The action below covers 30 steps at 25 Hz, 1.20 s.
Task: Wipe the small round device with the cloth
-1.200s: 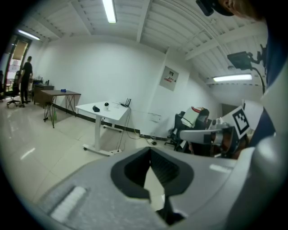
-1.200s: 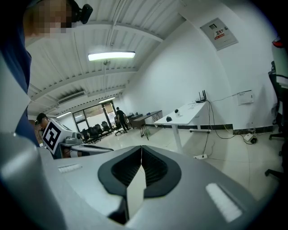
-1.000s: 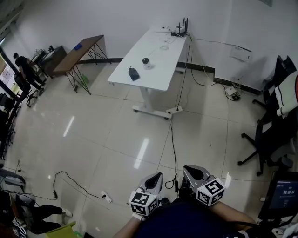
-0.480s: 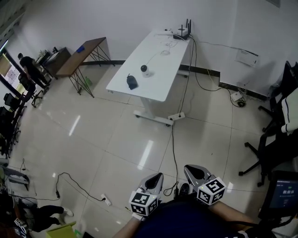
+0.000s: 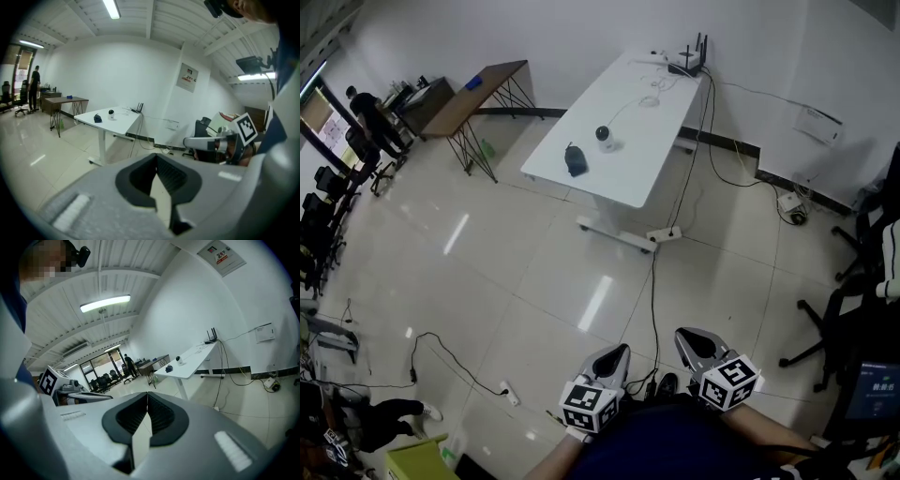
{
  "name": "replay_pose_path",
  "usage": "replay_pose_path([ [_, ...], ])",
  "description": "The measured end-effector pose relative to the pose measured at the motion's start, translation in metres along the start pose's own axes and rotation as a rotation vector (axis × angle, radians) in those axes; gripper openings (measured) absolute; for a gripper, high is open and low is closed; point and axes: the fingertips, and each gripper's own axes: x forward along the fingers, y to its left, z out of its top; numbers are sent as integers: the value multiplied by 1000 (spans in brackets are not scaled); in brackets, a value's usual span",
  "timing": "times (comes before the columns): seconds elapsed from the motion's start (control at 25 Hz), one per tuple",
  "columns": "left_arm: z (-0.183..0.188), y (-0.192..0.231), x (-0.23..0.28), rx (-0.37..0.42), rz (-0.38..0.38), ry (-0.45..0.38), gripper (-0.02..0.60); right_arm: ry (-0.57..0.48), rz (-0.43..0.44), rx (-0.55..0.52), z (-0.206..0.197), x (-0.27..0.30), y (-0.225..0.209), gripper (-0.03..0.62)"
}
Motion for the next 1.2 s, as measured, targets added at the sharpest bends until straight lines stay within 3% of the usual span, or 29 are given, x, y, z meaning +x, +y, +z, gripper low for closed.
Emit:
replay_pose_path([
  [0.2,2,34,11,-8,-21,-1,2,7,-17,-11,8,32,-1,12],
  [0.52,47,97,34,20,-111,-20,2,-20,-112,-30,37,94,-1,12],
  [0.88,73,168,42,7,-189,-4,2,-20,-203,-52,56,155,16,12],
  [1.2,91,205,48,-3,-204,-20,2,-14,-227,-65,67,192,25,12],
])
